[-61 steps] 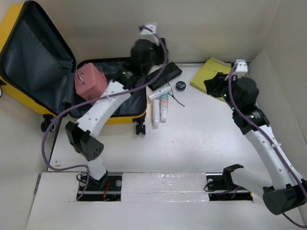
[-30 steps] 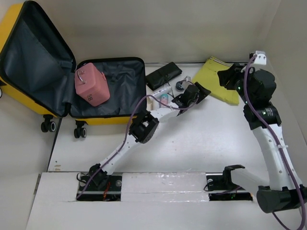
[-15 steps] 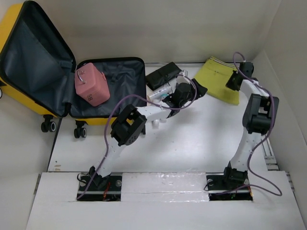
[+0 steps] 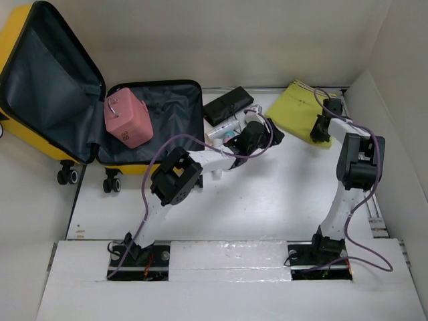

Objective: Pack the luggage

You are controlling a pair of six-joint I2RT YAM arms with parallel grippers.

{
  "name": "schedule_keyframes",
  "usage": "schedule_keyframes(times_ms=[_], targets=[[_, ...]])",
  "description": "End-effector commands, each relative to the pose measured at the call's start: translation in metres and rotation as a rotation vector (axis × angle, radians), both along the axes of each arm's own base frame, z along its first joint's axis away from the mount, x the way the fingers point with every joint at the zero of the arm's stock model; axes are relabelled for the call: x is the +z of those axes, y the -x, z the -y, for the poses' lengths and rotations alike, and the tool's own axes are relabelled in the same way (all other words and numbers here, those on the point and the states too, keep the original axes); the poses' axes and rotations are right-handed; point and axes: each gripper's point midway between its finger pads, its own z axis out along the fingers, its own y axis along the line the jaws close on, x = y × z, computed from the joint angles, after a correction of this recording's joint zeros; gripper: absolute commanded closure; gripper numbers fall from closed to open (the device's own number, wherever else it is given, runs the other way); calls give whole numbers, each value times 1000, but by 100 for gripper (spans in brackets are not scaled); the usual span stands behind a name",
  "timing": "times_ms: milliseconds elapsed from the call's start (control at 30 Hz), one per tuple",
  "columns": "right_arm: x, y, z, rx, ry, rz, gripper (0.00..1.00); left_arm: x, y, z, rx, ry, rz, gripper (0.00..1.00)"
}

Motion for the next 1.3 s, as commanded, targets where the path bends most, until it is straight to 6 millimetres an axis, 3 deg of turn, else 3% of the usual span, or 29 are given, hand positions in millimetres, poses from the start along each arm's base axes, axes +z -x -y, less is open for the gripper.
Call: schedule_keyframes(times_ms=[0, 167, 233, 300, 333, 467, 500, 533, 567, 600, 667, 700, 733, 767, 800, 833, 867, 1067, 1100, 1167, 1200, 1267], targets=[[9, 27, 0, 5, 52, -46, 94, 21, 1, 0, -2, -28, 26, 50], [7, 46, -9, 45, 71, -99, 94, 8, 9, 4, -44, -47, -5, 50], [-2, 59, -22, 82, 78, -153, 96, 12, 13, -2, -44, -42, 0, 50], [3, 67, -33, 106, 88, -150, 100, 8, 16, -6, -46, -54, 1, 50], [-6, 78, -47, 140, 76, -169, 100, 10, 17, -7, -46, -53, 2, 50], [14, 89, -55, 127, 64, -66, 99, 5, 18, -9, -51, -80, 2, 54], [38, 82, -50, 112, 71, -2, 93, 6, 20, -11, -51, -81, 1, 54], [44, 81, -50, 111, 73, 14, 88, 6, 20, -11, -51, -81, 1, 54], [65, 67, -53, 123, 61, 74, 82, 8, 22, -12, -60, -74, 4, 54], [73, 59, -54, 129, 55, 96, 67, 9, 24, -13, -60, -71, 7, 54], [74, 46, -55, 147, 53, 82, 57, 14, 26, -16, -62, -66, 23, 54], [91, 26, -54, 146, 57, 110, 54, 17, 30, -19, -71, -57, 28, 54], [63, 20, -55, 176, 71, 26, 51, 21, 31, -20, -70, -49, 35, 54], [53, 21, -55, 195, 76, -34, 49, 25, 31, -21, -73, -49, 49, 54], [60, 6, -56, 210, 93, -25, 48, 29, 34, -24, -72, -46, 51, 54], [41, 3, -57, 228, 88, -62, 47, 32, 35, -26, -75, -46, 65, 54], [36, 3, -59, 246, 79, -77, 45, 36, 36, -27, -76, -43, 80, 54], [32, -11, -81, 329, 131, -78, 34, 32, 41, -30, -91, -53, 79, 54], [20, -10, -78, 333, 139, -120, 32, 34, 40, -29, -90, -46, 85, 54], [19, -12, -76, 329, 145, -155, 31, 30, 41, -31, -104, -41, 68, 54], [7, -11, -81, 340, 142, -184, 31, 33, 40, -30, -104, -31, 77, 54], [4, -11, -72, 314, 183, -212, 31, 25, 39, -36, -100, -30, 61, 54]])
